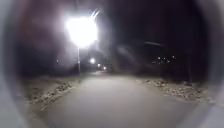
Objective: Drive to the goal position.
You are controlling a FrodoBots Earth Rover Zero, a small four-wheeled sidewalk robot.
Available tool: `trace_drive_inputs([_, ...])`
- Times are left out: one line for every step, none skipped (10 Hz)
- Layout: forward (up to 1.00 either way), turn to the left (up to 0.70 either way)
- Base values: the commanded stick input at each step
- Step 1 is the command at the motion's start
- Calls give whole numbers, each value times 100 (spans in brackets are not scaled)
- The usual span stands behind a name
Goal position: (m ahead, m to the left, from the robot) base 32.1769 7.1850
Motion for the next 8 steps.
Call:
trace_drive_inputs([100,0])
trace_drive_inputs([100,0])
trace_drive_inputs([100,0])
trace_drive_inputs([100,0])
trace_drive_inputs([100,0])
trace_drive_inputs([100,0])
trace_drive_inputs([100,0])
trace_drive_inputs([100,0])
